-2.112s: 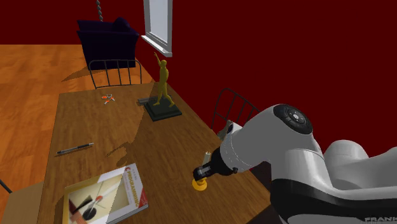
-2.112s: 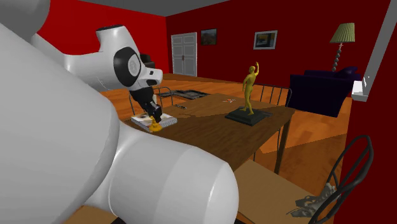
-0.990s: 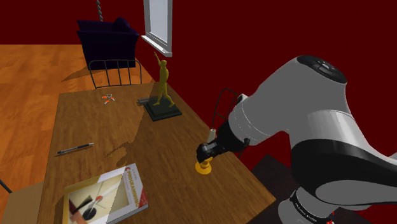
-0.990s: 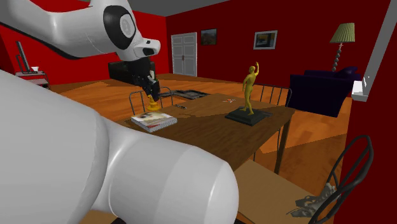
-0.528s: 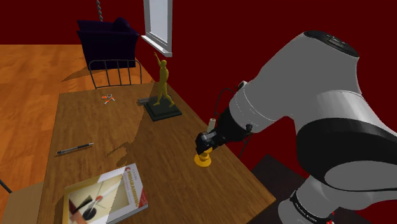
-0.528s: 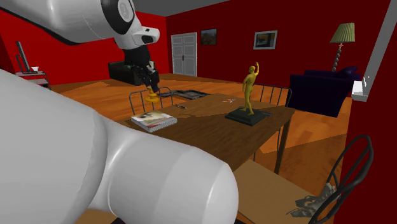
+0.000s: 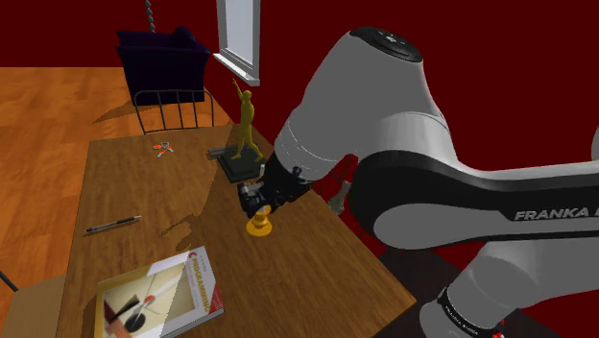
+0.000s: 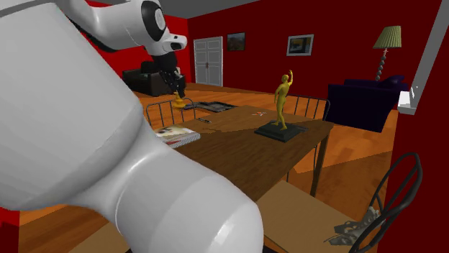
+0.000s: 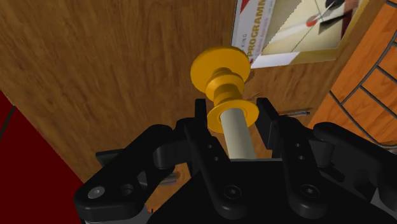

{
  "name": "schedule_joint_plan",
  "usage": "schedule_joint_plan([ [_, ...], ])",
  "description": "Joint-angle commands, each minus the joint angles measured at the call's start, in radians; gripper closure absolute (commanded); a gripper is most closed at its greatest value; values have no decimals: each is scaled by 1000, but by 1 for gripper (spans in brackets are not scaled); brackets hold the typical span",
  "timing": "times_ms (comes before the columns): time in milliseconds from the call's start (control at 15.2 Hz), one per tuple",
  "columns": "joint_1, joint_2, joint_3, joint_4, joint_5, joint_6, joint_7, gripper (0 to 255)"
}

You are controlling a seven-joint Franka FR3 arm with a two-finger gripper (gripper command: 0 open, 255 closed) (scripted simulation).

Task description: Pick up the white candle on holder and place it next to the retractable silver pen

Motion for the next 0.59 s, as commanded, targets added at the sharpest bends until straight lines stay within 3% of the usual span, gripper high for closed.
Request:
schedule_joint_plan([
  [0,-79,84,69,73,-52,17,32,255],
  [264,-287,270,277,233,-222,27,139,255],
  [396,-466,407,480,323,-389,14,245,255],
  [462,-733,414,741,370,-390,6,243,255],
  [528,-935,369,923,418,-330,1,200,255],
])
